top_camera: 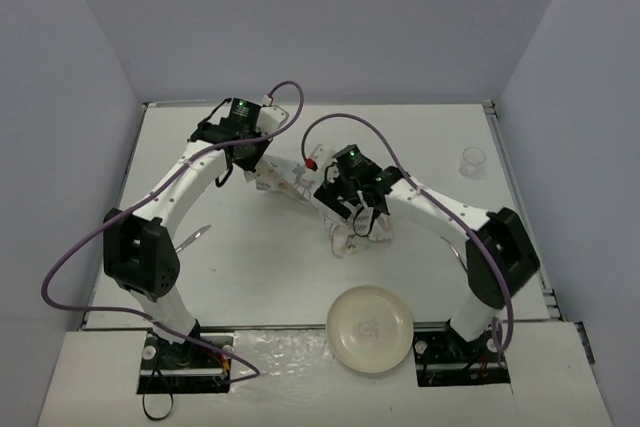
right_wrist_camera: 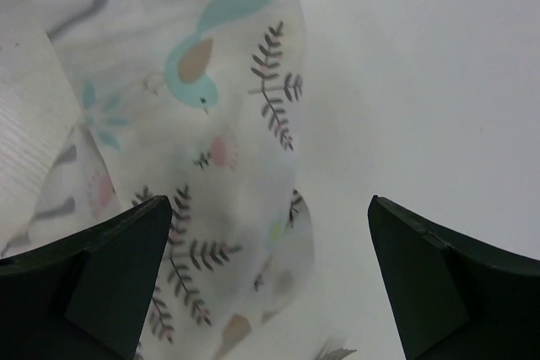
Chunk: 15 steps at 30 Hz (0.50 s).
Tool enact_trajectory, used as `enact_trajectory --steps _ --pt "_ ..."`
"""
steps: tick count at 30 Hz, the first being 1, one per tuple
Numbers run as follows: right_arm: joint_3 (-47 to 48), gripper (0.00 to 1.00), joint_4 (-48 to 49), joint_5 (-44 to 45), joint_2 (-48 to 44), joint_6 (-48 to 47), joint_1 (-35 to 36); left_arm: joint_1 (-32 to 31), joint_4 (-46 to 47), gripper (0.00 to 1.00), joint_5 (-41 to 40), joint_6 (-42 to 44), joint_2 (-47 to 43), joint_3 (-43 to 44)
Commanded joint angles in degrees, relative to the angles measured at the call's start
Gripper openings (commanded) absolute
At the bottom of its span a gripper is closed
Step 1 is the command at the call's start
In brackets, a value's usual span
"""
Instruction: Set the dinner table for one person
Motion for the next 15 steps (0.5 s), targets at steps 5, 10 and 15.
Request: enact_trajectory --steps 5,10,15 --pt "-3.83 1.00 -6.95 -9.62 -18.69 -8.06 -6.41 1.14 2.50 0.00 0.39 -0.82 -3.10 3.09" --pt "-5.68 1.00 -15.35 -12.87 -22.36 -11.57 -6.75 1.28 2.17 0.00 -0.03 -0.23 -2.77 3.60" --pt "-9.62 1.00 -17.32 -12.11 -20.29 -10.02 -4.53 1.37 0.95 0.00 -1.66 -0.03 -1.27 5.49"
